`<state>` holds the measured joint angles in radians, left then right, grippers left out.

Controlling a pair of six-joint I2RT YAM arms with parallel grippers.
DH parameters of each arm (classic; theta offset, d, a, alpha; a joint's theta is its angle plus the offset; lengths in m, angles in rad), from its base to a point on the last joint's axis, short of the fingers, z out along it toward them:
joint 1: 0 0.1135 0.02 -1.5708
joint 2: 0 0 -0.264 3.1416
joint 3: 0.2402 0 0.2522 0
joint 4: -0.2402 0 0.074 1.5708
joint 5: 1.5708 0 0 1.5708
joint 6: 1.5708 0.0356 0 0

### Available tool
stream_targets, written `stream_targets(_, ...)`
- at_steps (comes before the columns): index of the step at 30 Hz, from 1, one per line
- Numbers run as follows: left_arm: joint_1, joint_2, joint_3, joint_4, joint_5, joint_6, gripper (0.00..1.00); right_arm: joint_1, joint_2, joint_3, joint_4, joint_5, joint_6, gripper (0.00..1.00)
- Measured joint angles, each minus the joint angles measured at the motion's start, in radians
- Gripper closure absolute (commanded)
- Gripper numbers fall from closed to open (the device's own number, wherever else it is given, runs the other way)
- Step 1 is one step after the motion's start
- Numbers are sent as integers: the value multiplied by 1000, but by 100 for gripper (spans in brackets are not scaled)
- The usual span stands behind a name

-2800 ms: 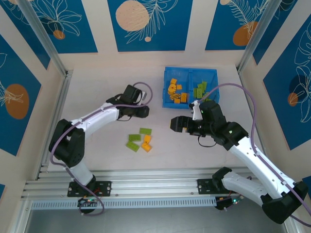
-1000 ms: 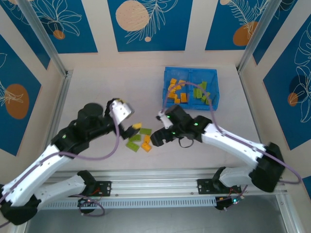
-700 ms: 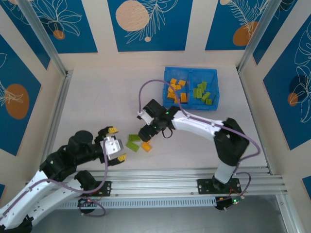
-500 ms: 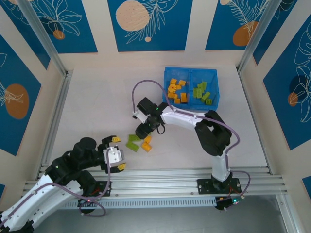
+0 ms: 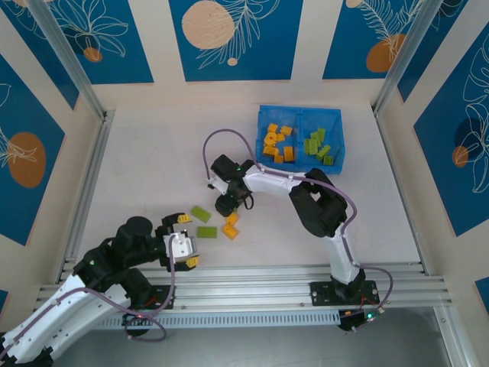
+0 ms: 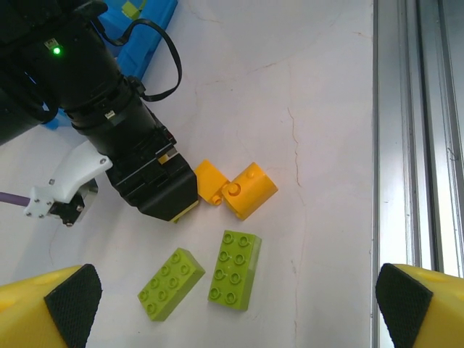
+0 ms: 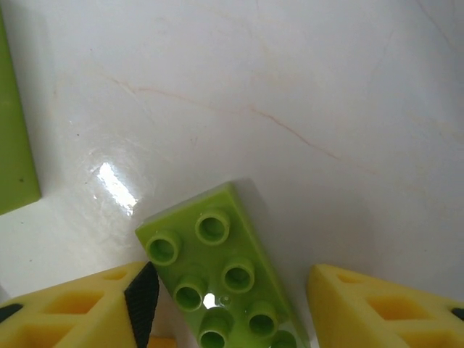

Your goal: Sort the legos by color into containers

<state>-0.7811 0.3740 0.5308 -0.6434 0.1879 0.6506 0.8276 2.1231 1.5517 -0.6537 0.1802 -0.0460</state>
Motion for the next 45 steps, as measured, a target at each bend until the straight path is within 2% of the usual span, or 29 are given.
stream_targets(6, 2, 0, -2, 6, 22, 40, 0, 8, 3, 4, 3, 69, 11, 65)
stream_targets(12, 5, -2, -16, 7, 30, 67, 0, -2, -32, -37, 38, 82, 74, 69)
stream_targets(15, 8, -15, -28, 13, 30, 67, 0, -32, -113, -102, 74, 77, 129, 69)
stream_targets(20, 13, -56, -58, 73, 29, 56, 0, -103, -340, -219, 149, 55, 237, 69)
stream_targets(24, 21, -83, -71, 121, 29, 40, 0, -195, -549, -332, 232, 28, 341, 68)
stream_targets(28, 30, -87, -72, 157, 28, 36, 0, -380, -715, -430, 288, 22, 435, 67)
stream_targets(30, 34, -87, -74, 169, 29, 36, 0, -476, -740, -441, 304, 34, 460, 67)
stream_targets(35, 43, -87, -84, 190, 30, 34, 0, -678, -641, -394, 328, 56, 484, 67)
stream_targets(40, 49, -87, -86, 195, 30, 13, 0, -765, -351, -174, 307, 72, 484, 64)
stream_targets(42, 51, -88, -88, 198, 30, 4, 0, -777, -256, -83, 288, 84, 488, 58)
stream_targets(45, 53, -90, -94, 211, 29, -16, 0, -793, -135, 62, 235, 88, 497, 43)
